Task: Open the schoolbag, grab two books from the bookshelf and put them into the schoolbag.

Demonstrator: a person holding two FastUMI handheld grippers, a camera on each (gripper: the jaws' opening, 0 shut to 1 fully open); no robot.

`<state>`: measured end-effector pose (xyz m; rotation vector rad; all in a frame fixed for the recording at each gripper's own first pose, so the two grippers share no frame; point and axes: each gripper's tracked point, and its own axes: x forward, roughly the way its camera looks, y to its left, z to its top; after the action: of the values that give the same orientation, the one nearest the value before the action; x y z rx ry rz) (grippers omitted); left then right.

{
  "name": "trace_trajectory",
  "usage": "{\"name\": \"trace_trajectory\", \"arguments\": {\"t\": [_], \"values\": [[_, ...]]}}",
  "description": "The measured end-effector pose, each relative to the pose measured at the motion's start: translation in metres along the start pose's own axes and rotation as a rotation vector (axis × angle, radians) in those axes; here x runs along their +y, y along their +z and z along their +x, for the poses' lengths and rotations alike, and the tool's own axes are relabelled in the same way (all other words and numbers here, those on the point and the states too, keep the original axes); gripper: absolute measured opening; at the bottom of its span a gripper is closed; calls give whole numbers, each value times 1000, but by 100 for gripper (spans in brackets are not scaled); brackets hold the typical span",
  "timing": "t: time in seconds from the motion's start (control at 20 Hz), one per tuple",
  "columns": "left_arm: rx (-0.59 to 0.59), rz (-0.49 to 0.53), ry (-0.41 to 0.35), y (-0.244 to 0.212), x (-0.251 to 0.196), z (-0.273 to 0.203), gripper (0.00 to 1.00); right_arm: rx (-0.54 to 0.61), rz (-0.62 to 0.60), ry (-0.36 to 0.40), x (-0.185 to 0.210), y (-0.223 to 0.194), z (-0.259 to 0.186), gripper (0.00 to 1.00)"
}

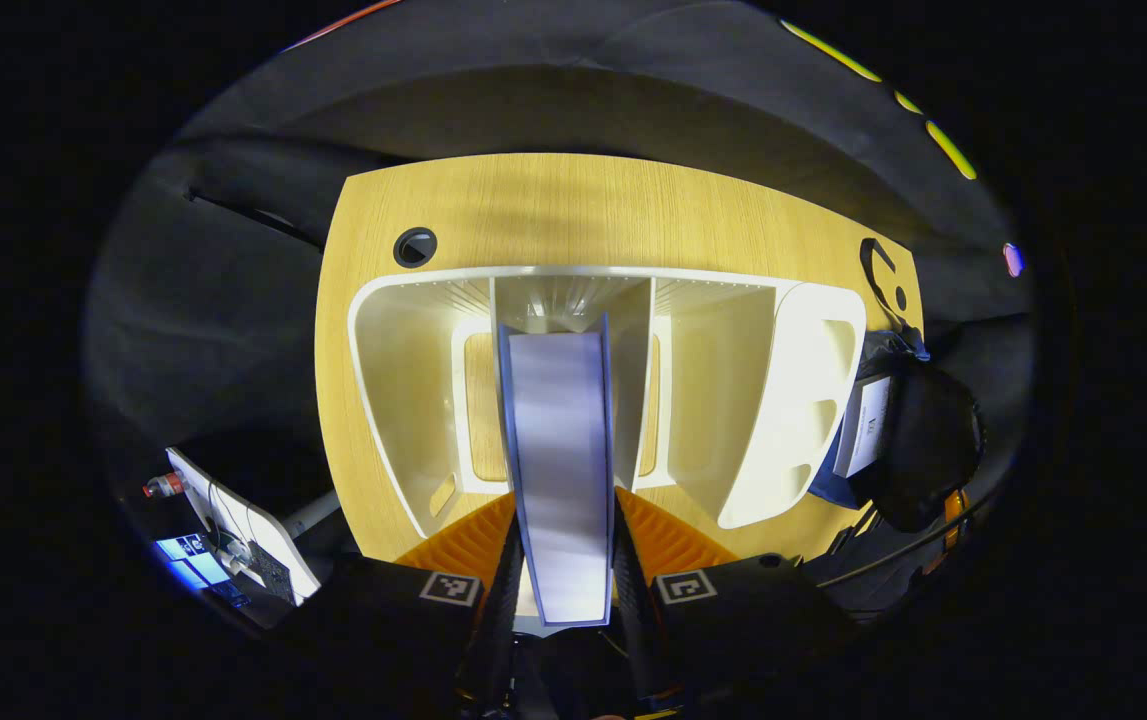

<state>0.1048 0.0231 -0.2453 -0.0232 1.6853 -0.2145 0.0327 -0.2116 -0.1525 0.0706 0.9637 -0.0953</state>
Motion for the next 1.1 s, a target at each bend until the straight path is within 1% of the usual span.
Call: {"name": "trace_trajectory", "arguments": {"t": [0.1, 0.25, 0.35, 0.5, 0.65, 0.85, 1.0, 1.05, 1.1], "values": [[3, -1, 10, -2, 2, 0, 46, 2, -1, 3, 1, 0, 1, 0], [7, -24, 21, -6, 5, -2, 43, -1, -6, 7, 2, 0, 1, 0], [-3, -20, 29, -9, 10, -9, 42, -2, -5, 11, 2, 0, 1, 0], [-18, -19, 31, -19, 13, -23, 40, -4, -4, 18, 3, 0, 1, 0], [-44, -16, 16, -33, 12, -43, 40, -6, -15, 22, 4, 1, 1, 0], [-94, -1, 14, -61, 18, -78, 40, -9, -28, 34, 9, 0, 2, 0], [-132, -16, -29, -86, 13, -107, 40, -14, -37, 38, 11, -1, 2, 0], [-151, -23, -46, -92, 12, -117, 43, -15, -39, 39, 12, -2, 2, 0], [-170, -27, -56, -99, 11, -128, 40, -16, -40, 41, 12, -3, 3, 0]]}}
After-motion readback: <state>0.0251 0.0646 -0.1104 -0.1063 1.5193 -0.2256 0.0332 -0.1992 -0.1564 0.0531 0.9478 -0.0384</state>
